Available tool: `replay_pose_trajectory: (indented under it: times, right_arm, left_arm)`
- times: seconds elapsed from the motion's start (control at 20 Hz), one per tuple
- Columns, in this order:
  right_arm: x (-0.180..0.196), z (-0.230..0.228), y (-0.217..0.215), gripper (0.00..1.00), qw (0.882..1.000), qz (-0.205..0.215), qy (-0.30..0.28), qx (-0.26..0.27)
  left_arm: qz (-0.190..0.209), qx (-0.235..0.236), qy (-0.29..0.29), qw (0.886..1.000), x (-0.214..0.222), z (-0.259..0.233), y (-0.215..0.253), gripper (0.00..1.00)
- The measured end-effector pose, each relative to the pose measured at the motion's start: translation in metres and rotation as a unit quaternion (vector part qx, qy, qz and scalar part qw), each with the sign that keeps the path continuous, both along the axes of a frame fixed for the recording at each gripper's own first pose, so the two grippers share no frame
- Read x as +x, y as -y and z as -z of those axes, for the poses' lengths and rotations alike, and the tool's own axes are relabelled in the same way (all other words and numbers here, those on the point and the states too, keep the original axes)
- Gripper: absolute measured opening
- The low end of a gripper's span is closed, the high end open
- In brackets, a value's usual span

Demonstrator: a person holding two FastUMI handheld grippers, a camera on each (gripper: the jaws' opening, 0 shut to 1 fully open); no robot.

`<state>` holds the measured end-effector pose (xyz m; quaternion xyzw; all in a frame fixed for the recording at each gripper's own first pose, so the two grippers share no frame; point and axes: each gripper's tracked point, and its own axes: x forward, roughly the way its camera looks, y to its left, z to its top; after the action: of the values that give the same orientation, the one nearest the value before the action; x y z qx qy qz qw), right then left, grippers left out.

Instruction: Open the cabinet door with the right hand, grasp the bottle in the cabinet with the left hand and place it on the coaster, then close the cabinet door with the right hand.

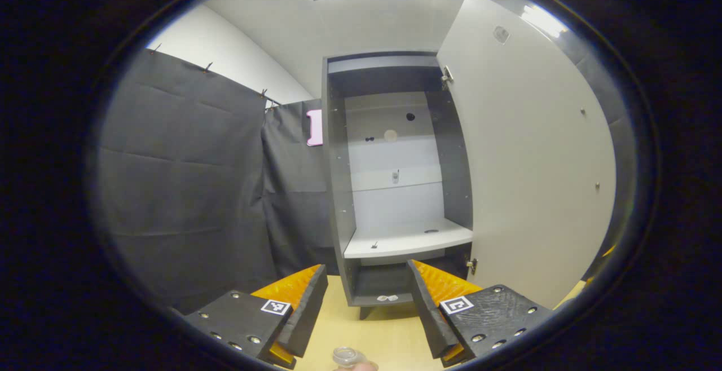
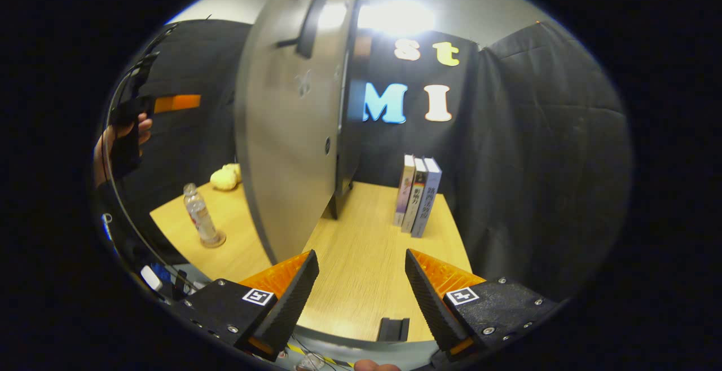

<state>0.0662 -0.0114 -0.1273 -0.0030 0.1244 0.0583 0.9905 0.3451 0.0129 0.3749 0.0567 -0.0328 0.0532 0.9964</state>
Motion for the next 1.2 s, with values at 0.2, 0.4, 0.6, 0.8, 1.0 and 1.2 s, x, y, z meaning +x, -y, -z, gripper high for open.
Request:
replay_pose_trajectory:
  times: [0.2,0.4,0.6,0.8,1.0,1.2]
  right_arm:
    - [0.032,-0.095,0.001,0.96,0.995,0.0,0.082,0.057]
    - [0.03,-0.158,-0.017,0.94,0.986,-0.029,0.144,0.083]
    - [0.029,-0.166,-0.041,0.94,0.983,-0.055,0.159,0.077]
    - [0.026,-0.169,-0.05,0.91,0.984,-0.04,0.161,0.068]
    - [0.024,-0.187,-0.08,0.9,0.978,-0.039,0.198,0.042]
    - [0.018,-0.193,-0.127,0.9,0.979,-0.049,0.193,0.053]
  left_arm:
    - [0.008,0.0,0.001,1.0,-0.016,-0.022,0.025,0.8]
    - [0.018,-0.003,-0.004,1.0,-0.032,-0.029,0.043,0.81]
    - [0.03,-0.018,-0.013,0.999,-0.032,-0.021,0.047,0.78]
    - [0.043,-0.027,-0.012,0.999,-0.026,-0.021,0.036,0.8]
    - [0.052,-0.018,-0.017,0.998,-0.02,-0.017,0.014,0.8]
    - [0.061,-0.023,-0.019,0.998,-0.008,-0.016,-0.01,0.8]
